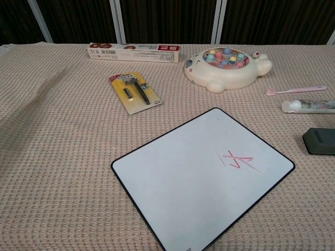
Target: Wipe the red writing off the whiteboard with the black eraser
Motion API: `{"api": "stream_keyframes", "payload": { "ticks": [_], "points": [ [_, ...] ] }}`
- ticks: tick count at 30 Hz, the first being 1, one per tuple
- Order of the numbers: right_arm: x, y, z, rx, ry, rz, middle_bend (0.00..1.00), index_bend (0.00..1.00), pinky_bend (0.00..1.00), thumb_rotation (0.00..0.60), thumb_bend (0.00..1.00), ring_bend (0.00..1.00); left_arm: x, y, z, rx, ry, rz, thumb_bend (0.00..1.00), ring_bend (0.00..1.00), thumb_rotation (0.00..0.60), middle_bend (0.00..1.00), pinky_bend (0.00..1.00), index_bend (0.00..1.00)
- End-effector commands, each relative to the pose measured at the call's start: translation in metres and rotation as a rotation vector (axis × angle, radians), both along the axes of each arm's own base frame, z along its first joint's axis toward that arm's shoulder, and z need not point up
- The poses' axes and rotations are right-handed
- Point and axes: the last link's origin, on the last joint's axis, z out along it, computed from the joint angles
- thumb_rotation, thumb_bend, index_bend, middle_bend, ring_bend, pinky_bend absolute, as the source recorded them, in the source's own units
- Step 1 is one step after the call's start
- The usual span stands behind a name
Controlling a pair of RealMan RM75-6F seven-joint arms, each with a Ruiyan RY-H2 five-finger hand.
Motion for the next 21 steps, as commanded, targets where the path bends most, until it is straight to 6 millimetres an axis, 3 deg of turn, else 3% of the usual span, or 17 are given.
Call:
{"api": "stream_keyframes", "payload": {
  "ticks": [1, 21],
  "points": [
    [0.0002, 0.0000, 0.0002, 0.000, -0.001, 0.002, 0.00, 0.00, 0.12, 0.600, 0.06, 0.03, 0.0000, -0.0002, 0.0001, 0.000, 0.000, 0.000, 0.60, 0.03, 0.600, 0.01, 0.05, 0.05],
    [0.0019, 0.0027, -0.0087, 0.091, -0.073, -0.025, 0.00, 0.00, 0.12, 0.600, 0.06, 0.03, 0.0017, 0.0002, -0.0017, -0.006, 0.001, -0.009, 0.60, 0.03, 0.600, 0.01, 0.05, 0.05]
  ]
}}
